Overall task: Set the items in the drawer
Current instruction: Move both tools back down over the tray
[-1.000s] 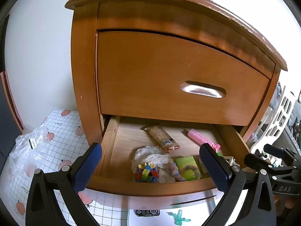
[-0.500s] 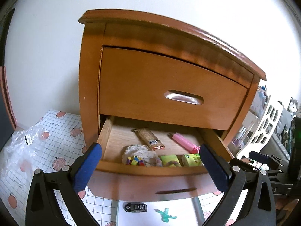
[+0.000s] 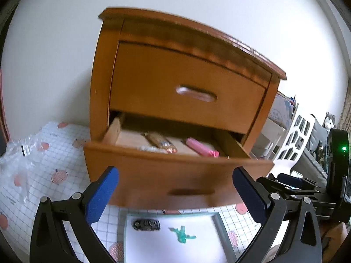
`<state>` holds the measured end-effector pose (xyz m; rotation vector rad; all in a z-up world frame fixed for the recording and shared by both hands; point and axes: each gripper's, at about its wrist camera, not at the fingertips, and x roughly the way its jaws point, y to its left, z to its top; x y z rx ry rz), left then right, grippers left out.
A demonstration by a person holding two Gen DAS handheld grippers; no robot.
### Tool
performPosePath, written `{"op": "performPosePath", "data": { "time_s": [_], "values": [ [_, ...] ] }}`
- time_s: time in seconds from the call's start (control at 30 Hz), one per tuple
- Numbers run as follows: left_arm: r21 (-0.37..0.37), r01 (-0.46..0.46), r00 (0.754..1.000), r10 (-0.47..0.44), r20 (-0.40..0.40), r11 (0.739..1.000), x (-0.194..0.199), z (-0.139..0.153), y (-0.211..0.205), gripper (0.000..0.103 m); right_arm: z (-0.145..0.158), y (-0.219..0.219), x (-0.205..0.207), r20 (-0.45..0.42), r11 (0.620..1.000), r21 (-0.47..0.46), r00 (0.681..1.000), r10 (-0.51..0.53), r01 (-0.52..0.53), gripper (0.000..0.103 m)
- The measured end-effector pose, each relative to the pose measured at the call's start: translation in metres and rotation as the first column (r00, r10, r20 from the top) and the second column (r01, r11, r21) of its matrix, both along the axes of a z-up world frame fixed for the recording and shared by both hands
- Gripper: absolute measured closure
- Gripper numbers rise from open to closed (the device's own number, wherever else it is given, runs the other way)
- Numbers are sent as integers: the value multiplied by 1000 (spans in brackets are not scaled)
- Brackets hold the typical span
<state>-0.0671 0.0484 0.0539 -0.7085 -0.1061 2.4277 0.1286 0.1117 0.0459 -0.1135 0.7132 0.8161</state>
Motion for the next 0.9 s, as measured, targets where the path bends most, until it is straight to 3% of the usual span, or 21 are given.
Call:
{"op": "performPosePath", "data": {
  "time_s": [0.23,0.73,0.77,0.9],
  "values": [
    [-2,-1,992,1,128,1000,-7,-50,-2,0,-45,5,-3,-60,998,-57,998,2,-6,0],
    [-212,-23,942,92,324,977,-30,-171,7,0,-174,28,2,-219,981,-189,976,-11,-31,0],
    [-207,61,943,12,333,976,-32,-176,7,0,-181,30,2,-225,980,-196,974,-10,-35,0],
    [-231,59,933,29,359,971,-36,-191,8,0,-213,37,1,-259,970,-236,966,-11,-53,0]
  ]
}}
